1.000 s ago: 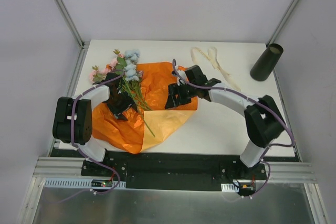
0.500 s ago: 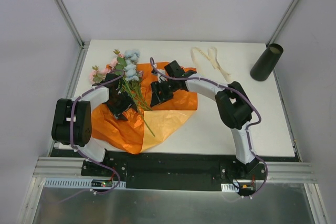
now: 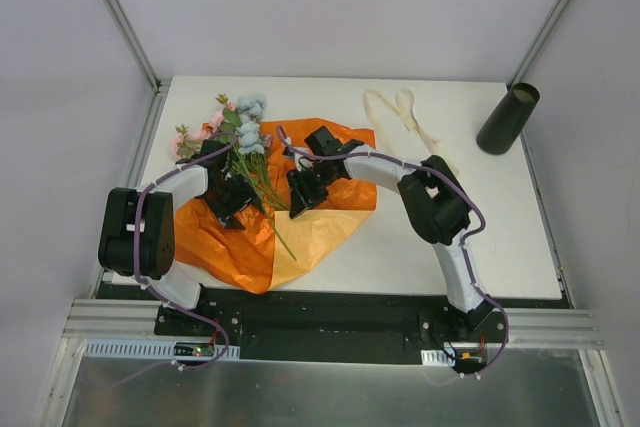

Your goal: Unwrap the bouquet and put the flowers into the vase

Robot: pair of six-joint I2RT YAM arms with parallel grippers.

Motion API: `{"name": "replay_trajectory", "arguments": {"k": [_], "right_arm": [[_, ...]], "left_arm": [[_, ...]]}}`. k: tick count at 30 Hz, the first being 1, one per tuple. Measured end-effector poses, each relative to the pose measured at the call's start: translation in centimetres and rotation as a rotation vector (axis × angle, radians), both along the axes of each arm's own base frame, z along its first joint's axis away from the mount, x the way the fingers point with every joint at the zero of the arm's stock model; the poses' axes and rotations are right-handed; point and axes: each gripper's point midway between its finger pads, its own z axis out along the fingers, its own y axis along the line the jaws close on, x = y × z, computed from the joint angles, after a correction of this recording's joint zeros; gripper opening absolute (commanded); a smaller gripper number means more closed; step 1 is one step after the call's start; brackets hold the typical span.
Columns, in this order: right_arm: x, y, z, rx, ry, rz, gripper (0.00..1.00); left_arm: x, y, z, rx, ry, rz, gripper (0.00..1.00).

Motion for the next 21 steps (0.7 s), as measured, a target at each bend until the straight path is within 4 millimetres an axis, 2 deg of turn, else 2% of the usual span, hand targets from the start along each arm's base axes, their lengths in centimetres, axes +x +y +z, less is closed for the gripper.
{"name": "replay_trajectory", "arguments": {"k": [7, 15, 18, 21], "right_arm": [[-1.1, -0.3, 0.5, 0.007, 0.013, 0.013, 0.37], [-2.3, 0.3, 0.8, 0.022, 0.031, 0.040, 0.38], [-2.6, 0.5, 0.8, 0.021, 0.036, 0.045, 0.28], [-2.8, 0.6, 0.9, 0.019, 0.034, 0.047, 0.13]], "left_arm": [[0.0, 0.0, 0.0, 0.000, 0.000, 0.000, 0.66], [0.0, 0.0, 0.0, 0.000, 0.000, 0.000, 0.66], [0.0, 0.0, 0.0, 0.000, 0.001, 0.000, 0.66], [0.0, 0.0, 0.0, 0.000, 0.002, 0.000, 0.66]]}}
